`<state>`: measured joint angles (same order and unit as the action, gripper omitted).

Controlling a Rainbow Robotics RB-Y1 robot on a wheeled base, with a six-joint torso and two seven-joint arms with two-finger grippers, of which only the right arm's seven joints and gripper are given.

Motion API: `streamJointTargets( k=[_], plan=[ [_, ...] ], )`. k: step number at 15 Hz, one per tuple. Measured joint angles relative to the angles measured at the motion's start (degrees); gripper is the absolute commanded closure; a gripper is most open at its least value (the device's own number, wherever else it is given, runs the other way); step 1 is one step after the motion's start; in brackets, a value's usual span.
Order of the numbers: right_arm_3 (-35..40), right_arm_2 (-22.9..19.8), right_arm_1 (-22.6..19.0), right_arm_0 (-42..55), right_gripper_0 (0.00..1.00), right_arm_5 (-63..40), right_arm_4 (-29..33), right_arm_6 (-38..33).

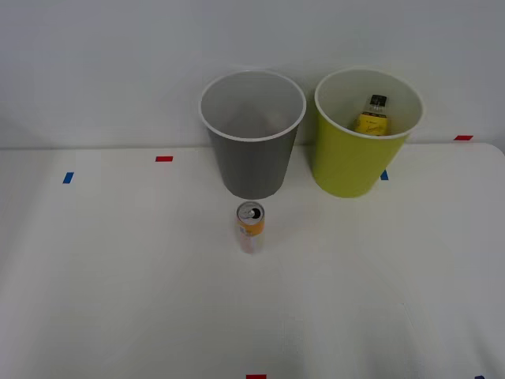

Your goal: Put cans in the gray bin, plastic bottles in the light green bin

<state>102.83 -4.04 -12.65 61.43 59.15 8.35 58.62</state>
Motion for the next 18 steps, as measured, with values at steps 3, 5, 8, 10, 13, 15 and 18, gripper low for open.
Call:
streamJointTargets(
  k=[3,5,8,10,13,15,18],
  plan=[
    [0.00,0.00,0.00,0.00,0.00,0.00,0.00,0.00],
    [0.00,0.00,0.00,0.00,0.00,0.00,0.00,0.00],
    [0.00,0.00,0.00,0.00,0.00,0.00,0.00,0.00],
    [0.00,0.00,0.00,0.00,0.00,0.00,0.00,0.00],
    [0.00,0.00,0.00,0.00,0.00,0.00,0.00,0.00],
    [0.00,0.00,0.00,0.00,0.00,0.00,0.00,0.00],
    [0.00,0.00,0.00,0.00,0.00,0.00,0.00,0.00]
  ],
)
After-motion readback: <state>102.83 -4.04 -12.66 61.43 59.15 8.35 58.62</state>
